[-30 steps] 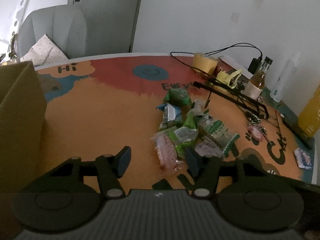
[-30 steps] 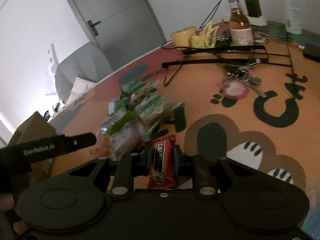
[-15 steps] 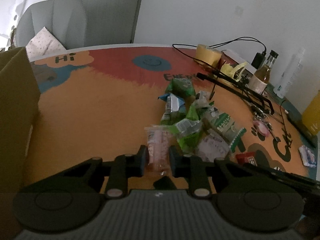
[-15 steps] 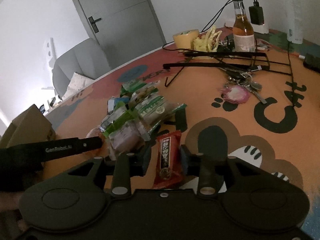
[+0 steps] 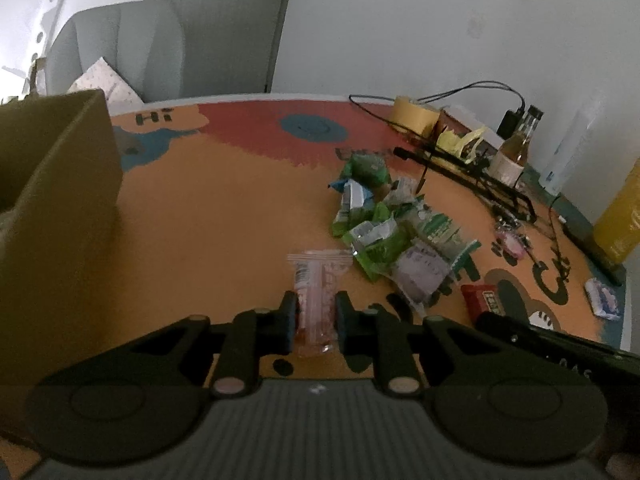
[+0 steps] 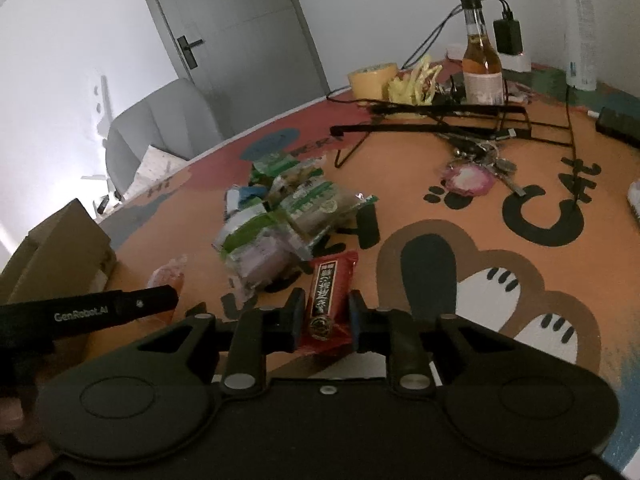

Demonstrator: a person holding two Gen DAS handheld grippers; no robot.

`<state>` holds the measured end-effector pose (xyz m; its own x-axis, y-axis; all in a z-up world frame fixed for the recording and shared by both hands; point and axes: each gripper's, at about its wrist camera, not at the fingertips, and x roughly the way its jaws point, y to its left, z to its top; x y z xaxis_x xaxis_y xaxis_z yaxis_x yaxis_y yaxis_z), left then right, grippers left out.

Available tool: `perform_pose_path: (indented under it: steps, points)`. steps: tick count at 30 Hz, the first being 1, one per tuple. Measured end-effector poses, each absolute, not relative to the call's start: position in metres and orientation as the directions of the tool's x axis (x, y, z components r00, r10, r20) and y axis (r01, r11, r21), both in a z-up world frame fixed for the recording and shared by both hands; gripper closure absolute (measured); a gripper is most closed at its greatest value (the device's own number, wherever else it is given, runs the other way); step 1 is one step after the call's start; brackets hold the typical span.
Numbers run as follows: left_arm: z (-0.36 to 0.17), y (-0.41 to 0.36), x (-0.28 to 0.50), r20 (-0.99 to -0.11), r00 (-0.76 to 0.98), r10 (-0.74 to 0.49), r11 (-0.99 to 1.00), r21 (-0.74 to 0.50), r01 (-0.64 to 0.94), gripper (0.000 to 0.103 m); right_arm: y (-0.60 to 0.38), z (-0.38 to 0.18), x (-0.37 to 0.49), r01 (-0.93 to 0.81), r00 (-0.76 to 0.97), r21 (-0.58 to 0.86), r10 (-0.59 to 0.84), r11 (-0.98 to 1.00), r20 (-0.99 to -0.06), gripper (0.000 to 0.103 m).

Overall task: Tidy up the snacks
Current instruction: 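Carry the pastry pack and red bar up and over to the box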

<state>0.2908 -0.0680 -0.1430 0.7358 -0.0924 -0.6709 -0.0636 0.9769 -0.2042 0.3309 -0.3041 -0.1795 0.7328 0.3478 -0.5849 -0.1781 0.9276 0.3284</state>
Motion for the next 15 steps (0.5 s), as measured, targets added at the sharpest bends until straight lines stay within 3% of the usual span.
perform_pose_path:
  steps: [15]
  points:
    - [-0.097,-0.05,0.264,-0.587,0.805,-0.083,0.978,-0.203,-0.047,0.085,-0.278,-0.145,0.32,-0.247,0.748,0.372,0.42,0.895,-0.513,0.082]
